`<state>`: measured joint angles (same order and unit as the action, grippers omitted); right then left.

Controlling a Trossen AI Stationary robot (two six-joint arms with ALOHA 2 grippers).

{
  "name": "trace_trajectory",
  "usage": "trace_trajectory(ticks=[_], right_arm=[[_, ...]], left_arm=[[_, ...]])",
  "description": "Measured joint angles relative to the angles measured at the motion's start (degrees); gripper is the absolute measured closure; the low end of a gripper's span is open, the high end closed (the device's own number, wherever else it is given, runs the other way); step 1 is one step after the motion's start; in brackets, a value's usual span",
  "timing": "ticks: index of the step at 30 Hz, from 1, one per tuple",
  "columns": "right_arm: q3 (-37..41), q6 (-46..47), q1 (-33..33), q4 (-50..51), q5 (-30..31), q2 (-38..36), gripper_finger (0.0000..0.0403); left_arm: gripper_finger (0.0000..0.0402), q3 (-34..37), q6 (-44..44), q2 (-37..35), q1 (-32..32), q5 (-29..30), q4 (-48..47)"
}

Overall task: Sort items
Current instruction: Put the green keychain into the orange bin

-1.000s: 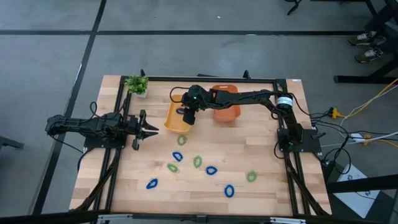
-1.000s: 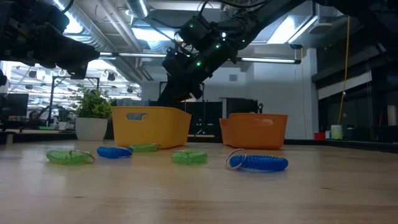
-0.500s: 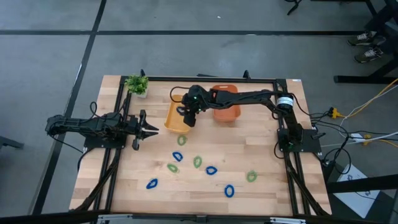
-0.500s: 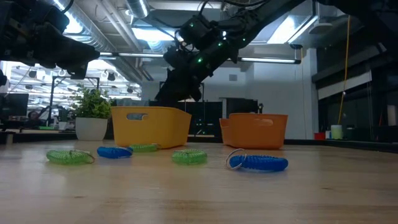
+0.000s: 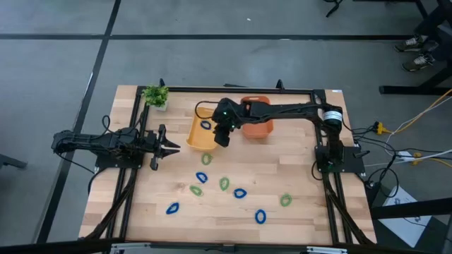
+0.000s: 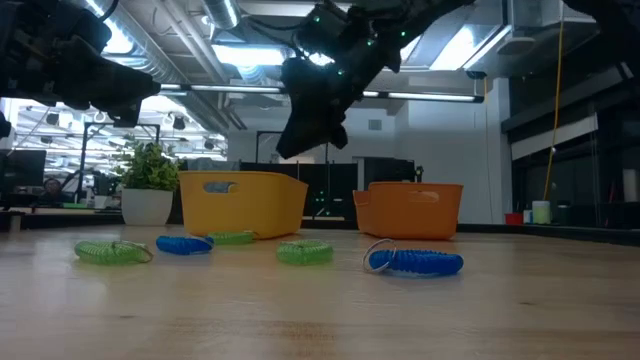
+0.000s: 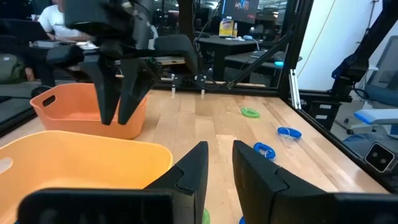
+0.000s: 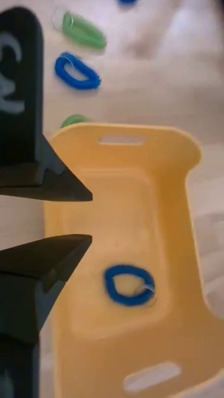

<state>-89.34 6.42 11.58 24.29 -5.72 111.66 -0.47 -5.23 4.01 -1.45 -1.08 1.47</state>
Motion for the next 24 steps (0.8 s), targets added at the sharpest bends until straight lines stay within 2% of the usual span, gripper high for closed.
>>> trace_trajectory(ticks=[9, 19, 24], right_arm=[[0.0, -3.6, -6.5, 7.7, 13.8, -6.2, 0.0308], [0.0, -3.4, -11.1, 17.1, 19.2, -9.6, 0.0308], [0.0, -1.5, -12.7, 25.3, 21.2, -9.9, 0.0308]], left_arm=[[0.0331, 0.0, 0.0, 0.0, 0.0, -0.1, 0.0], [0.0332, 0.0, 0.0, 0.0, 0.0, 0.0, 0.0], [0.0332, 0.0, 0.0, 0.0, 0.0, 0.0, 0.0]])
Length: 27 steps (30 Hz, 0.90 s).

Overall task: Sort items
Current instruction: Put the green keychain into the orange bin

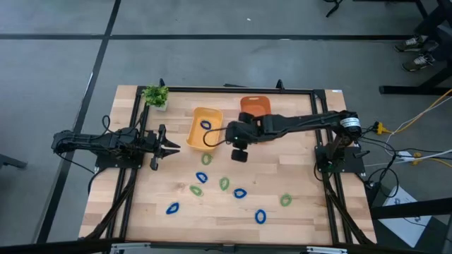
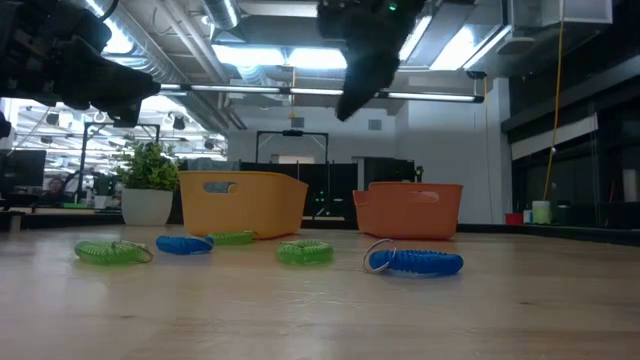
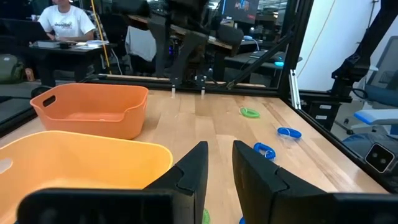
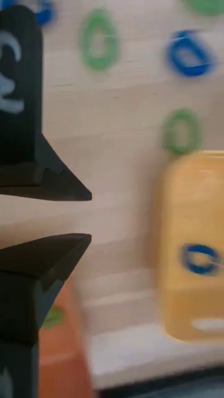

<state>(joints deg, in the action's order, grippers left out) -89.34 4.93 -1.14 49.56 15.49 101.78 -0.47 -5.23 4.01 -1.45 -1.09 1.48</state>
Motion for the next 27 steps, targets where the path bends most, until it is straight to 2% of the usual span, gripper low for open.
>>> trace_trajectory(ticks=[3, 8, 13, 27], right_arm=[[0.0, 1.1, -0.6, 6.7, -0.3, 0.0, 0.0308], [2.2, 3.2, -1.8, 11.7, -2.1, 0.0, 0.0308], [5.5, 4.3, -3.8, 12.9, -5.2, 0.0, 0.0308], [6.9, 6.7, -12.8, 19.2, -6.0, -4.3, 0.0308]], left_arm=[[0.0331, 0.0, 0.0, 0.0, 0.0, 0.0, 0.0], [0.0331, 0.0, 0.0, 0.0, 0.0, 0.0, 0.0], [0.0331, 0.0, 0.0, 0.0, 0.0, 0.0, 0.0], [0.0331, 0.0, 0.0, 0.0, 0.0, 0.0, 0.0]])
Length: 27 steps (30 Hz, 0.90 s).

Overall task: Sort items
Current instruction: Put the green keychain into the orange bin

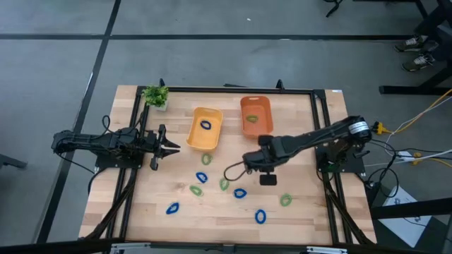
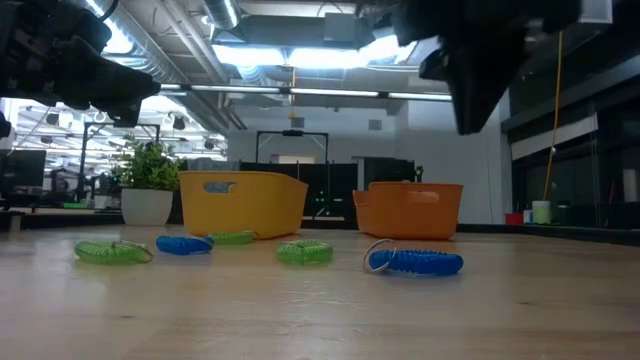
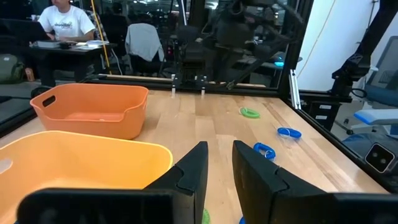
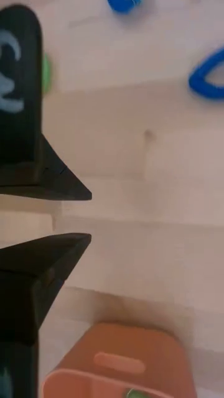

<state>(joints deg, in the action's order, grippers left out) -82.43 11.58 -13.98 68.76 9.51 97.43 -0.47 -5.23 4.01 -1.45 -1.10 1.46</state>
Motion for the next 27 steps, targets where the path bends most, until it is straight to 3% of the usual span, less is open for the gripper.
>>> trace_trajectory(ticks=[11, 27], right_arm=[[0.6, 10.9, -7.7, 3.8, -7.3, -1.4, 0.0308], [14.5, 26.0, -16.0, -3.7, -16.8, -1.4, 0.0309]], left_arm=[[0.0331, 0.0, 0.0, 0.0, 0.0, 0.0, 0.0], [0.0331, 0.0, 0.0, 0.0, 0.0, 0.0, 0.0]])
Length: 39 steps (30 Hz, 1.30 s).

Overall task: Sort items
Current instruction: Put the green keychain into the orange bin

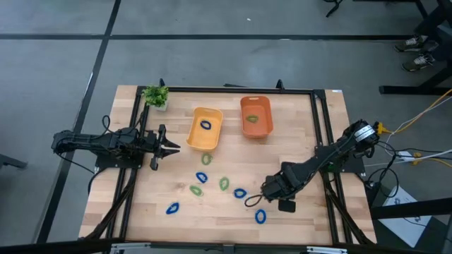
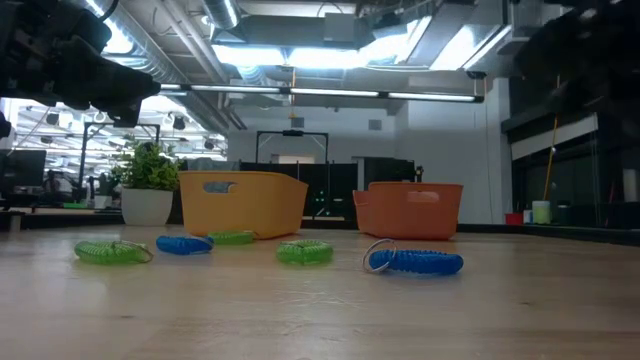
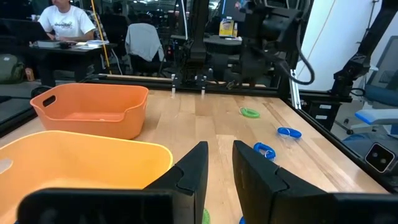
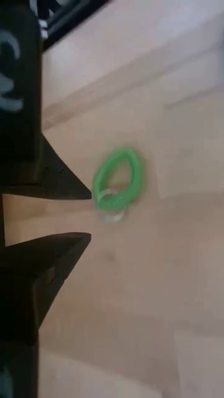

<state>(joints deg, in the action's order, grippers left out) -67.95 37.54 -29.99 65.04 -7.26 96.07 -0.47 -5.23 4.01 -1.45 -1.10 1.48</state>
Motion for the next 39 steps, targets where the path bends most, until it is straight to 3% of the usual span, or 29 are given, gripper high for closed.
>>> trace_trajectory(ticks=[5, 15, 25, 30, 39], right_arm=[[0.0, -1.0, -3.4, -1.7, 0.8, 0.0, 0.0309], [0.0, -5.8, -7.5, -5.7, 9.1, 0.0, 0.0308], [4.2, -3.4, -7.5, -9.1, 3.1, 0.0, 0.0266], [4.6, -6.4, -7.5, -9.9, 5.1, 0.1, 0.0246], [4.6, -11.8, -6.9, -7.7, 5.7, -0.1, 0.0244]], left_arm=[[0.0332, 0.0, 0.0, 0.0, 0.0, 0.0, 0.0], [0.0331, 0.0, 0.0, 0.0, 0.0, 0.0, 0.0], [0.0331, 0.0, 0.0, 0.0, 0.0, 0.0, 0.0], [0.0331, 0.0, 0.0, 0.0, 0.0, 0.0, 0.0], [0.0331, 0.0, 0.0, 0.0, 0.0, 0.0, 0.0]])
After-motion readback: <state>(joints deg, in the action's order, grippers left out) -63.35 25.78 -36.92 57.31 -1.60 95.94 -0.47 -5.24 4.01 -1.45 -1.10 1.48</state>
